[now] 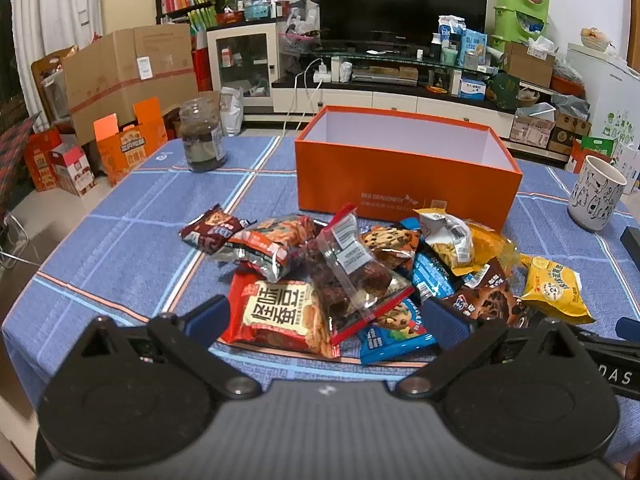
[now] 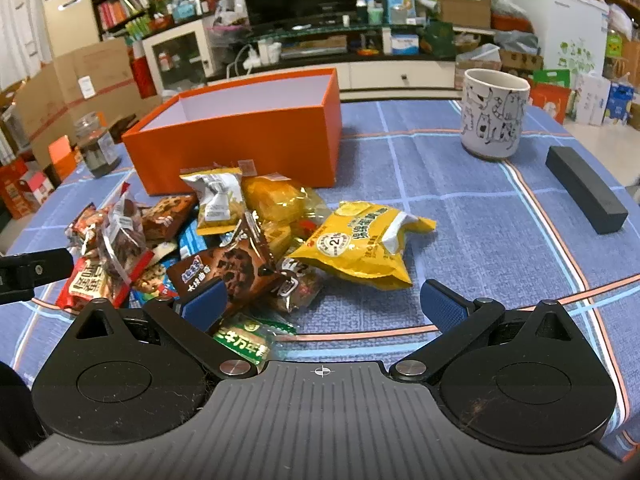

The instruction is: Organize snacks

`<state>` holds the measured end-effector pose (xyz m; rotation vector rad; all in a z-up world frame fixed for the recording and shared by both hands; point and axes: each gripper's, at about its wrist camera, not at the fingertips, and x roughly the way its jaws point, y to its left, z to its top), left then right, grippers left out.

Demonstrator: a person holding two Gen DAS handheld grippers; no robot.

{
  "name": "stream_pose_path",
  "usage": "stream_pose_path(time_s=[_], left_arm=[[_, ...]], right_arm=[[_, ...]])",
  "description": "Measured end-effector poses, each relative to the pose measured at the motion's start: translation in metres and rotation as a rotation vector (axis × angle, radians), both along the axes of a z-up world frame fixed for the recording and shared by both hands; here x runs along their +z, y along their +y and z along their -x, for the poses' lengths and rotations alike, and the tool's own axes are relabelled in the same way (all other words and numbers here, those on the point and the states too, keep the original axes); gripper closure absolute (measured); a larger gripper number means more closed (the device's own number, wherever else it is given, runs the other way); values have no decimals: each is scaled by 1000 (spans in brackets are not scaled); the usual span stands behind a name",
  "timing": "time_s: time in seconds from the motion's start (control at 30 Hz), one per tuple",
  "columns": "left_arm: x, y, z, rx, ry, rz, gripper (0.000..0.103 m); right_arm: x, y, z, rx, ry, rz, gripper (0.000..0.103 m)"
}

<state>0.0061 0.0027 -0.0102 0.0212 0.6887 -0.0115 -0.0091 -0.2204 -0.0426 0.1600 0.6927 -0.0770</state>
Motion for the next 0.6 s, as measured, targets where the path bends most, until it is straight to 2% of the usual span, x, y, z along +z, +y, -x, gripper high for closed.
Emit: stream_pose_path(time_s=[0.6], left_arm=[[5, 0, 2, 4, -8, 2, 1]], right_arm=[[1, -3, 2, -2, -4, 0, 6]])
